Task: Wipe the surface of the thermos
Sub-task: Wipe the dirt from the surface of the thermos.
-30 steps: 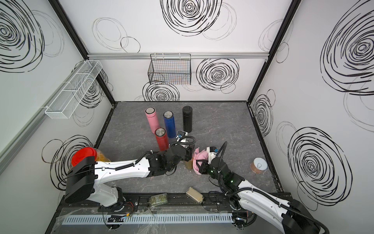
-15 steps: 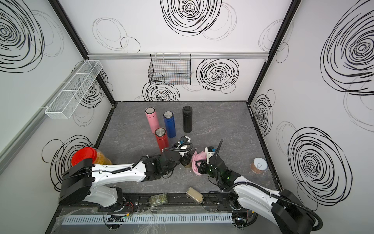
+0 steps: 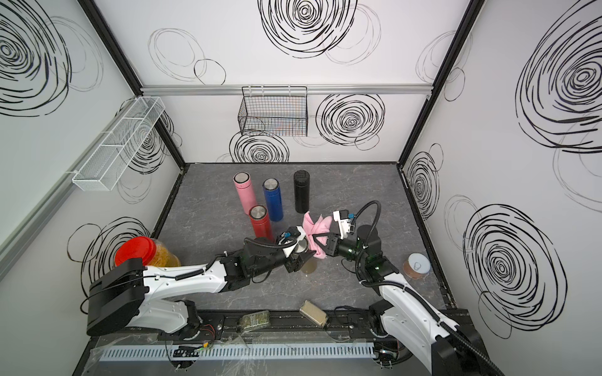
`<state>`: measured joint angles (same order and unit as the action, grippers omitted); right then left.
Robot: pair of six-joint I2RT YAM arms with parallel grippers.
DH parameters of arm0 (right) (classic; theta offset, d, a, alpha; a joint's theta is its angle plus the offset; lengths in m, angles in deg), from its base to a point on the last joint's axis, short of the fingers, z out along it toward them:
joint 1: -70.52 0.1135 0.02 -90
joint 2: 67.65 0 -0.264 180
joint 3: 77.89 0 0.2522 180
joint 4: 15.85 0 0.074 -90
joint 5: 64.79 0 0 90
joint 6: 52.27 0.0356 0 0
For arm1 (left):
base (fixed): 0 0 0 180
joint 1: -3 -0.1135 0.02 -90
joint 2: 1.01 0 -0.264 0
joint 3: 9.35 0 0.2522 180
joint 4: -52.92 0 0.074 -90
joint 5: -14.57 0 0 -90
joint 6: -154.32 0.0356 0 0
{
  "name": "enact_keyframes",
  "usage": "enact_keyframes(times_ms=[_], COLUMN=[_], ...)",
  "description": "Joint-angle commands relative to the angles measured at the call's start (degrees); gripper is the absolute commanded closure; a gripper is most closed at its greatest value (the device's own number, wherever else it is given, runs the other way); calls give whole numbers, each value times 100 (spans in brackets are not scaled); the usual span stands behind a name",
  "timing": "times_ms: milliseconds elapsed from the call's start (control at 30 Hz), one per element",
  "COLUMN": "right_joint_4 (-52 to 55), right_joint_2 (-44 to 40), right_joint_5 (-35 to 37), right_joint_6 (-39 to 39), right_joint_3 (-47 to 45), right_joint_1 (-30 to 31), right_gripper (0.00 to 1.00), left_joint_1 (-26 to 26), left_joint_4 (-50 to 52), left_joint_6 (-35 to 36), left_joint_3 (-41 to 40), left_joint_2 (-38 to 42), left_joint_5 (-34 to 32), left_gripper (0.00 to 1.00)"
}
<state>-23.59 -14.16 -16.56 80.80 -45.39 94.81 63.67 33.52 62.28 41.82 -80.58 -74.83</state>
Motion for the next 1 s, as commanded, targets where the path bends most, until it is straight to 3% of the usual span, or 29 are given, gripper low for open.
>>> enact_keyframes(times_ms=[0,100,200,533,700,833,967], right_joint_4=[458,1324,1333,464,664,13,628], right_joint_2=[710,1510,1800,896,835,729,-72], right_joint_5=[-896,-588,-176,-369,49,395,1435], right_joint_6=[-515,-1111,-1207,-462,-537,-179,-202], right_joint_3=[7,248,378,1031,244,-903,-858], right_joint_1=[-17,-18,-17,-3,94,306,957], right_gripper=[100,100,100,100,100,100,100], left_joint_1=[55,64,53,51,81,235,481], left_joint_4=[85,22,-120,-336,-361,-338,214], left_joint_6=[362,433,434,200,29,-463,-1090], left_joint_3=[98,91,65,25,-19,94,620], left_joint_2=[-184,-302,-430,-530,-463,-543,-812], left_joint_5=[594,443,335,-35,-405,-1492,-2841], left_gripper=[100,100,100,100,100,100,100])
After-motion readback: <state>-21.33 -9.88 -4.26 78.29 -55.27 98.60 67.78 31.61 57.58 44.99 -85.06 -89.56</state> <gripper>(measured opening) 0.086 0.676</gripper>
